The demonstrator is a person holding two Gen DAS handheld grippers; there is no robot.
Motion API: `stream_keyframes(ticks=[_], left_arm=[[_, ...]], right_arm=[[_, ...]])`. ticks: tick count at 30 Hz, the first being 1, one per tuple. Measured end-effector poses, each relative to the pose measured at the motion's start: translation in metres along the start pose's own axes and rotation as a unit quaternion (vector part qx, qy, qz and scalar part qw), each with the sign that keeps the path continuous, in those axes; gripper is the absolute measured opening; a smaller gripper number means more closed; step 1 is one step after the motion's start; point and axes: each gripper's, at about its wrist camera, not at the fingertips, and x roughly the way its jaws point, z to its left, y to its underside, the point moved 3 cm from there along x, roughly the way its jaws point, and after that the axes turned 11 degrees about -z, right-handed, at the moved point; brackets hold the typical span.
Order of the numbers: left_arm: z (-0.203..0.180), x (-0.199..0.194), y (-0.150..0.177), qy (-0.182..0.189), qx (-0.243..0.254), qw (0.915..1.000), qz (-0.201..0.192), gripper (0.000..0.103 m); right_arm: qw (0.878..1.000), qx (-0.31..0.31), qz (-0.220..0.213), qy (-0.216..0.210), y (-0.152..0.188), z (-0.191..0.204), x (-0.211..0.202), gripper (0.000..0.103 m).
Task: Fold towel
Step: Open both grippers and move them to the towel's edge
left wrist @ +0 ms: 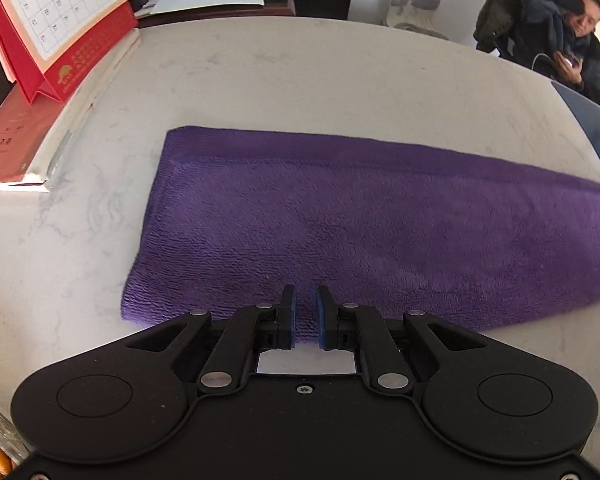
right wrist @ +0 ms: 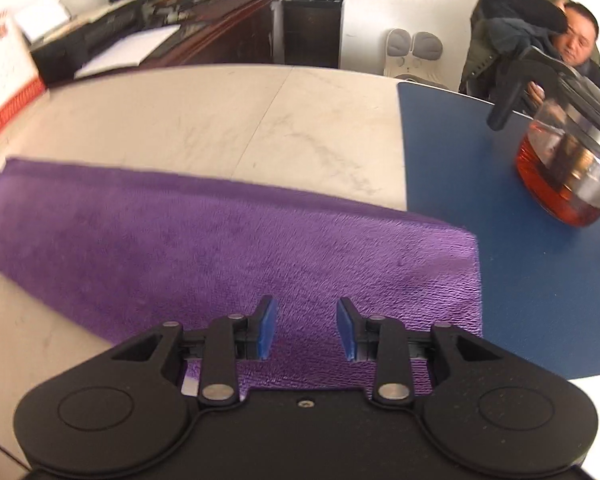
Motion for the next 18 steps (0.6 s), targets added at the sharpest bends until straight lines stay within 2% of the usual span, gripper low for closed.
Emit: stream_keyframes(ticks=[3, 13, 18], left_arm=[[-0.005, -0.001, 0.011, -0.015, 0.018, 0.9997, -0.010, 0.010], [-0.001, -0.040, 0.060, -0.002, -0.023, 0.9997, 0.007, 0.010], [0.007, -0.060, 0.073, -0.004, -0.047, 0.9989, -0.003, 0.010]], right_arm=[[1.000, -0.014, -0.006, 0.004, 0.007, 0.006, 0.000, 0.032], [1.000, 0.002, -0.004, -0.013, 0.040, 0.005, -0.031, 0.032], [1.000, -0.007, 0.005, -0.023, 0.062, 0.013, -0.054, 0.032]])
